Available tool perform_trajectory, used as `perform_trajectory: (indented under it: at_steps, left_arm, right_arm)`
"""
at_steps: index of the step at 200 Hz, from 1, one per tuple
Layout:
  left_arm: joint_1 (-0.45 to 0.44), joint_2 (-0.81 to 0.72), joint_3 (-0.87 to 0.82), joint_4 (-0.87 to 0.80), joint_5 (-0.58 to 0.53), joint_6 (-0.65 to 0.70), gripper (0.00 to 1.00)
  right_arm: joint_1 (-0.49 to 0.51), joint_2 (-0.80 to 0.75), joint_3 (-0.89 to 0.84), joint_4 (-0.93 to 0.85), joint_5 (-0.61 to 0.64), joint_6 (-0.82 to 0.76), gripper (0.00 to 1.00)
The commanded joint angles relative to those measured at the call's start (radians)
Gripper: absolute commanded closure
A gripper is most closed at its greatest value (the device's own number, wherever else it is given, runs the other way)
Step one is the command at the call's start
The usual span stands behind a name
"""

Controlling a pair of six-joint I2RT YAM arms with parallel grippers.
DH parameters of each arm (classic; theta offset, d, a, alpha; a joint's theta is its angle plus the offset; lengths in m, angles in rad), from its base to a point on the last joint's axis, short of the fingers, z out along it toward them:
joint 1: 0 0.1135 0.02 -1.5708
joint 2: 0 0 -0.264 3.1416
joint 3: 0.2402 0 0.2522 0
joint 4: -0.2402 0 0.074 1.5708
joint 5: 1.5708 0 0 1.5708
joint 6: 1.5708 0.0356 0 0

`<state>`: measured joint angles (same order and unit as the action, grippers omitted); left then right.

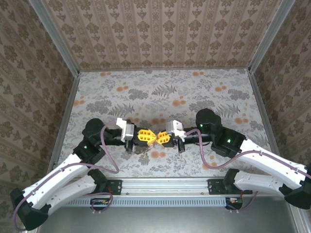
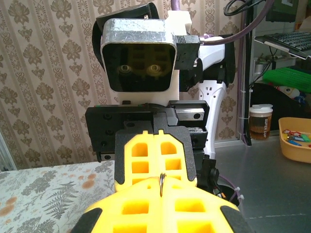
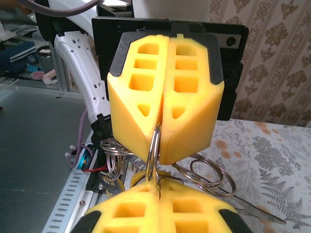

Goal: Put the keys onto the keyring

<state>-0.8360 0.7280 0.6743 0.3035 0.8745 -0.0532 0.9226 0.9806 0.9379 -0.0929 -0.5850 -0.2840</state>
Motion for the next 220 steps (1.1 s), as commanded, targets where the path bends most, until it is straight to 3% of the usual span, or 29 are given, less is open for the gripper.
perform_trajectory:
  at_steps: [1, 45, 71, 131, 180, 220]
  left_arm:
    - [-0.001, -0.009, 0.004, 0.1, 0.019, -0.019, 1.0]
    - [-0.001, 0.001, 0.005, 0.125, 0.04, -0.038, 1.0]
    - [-0.001, 0.003, 0.005, 0.133, 0.026, -0.045, 1.0]
    - [-0.001, -0.006, -0.006, 0.146, -0.002, -0.065, 1.0]
    - [0.0, -0.019, 0.002, 0.104, 0.021, -0.056, 1.0]
    - [-0.001, 0.006, 0.01, 0.13, 0.043, -0.066, 1.0]
  right_arm:
    - [0.01, 0.021, 0.027, 0.004, -0.029, 0.016, 0.95]
    - [0.009, 0.051, 0.045, 0.011, -0.044, 0.026, 0.94]
    - [0.009, 0.045, 0.04, 0.021, -0.043, 0.029, 0.87]
    - [0.009, 0.038, 0.035, 0.021, -0.018, 0.039, 0.85]
    - [0.001, 0.0, 0.019, 0.04, -0.016, 0.048, 1.0]
    - [0.002, 0.029, 0.039, 0.035, -0.056, 0.053, 1.0]
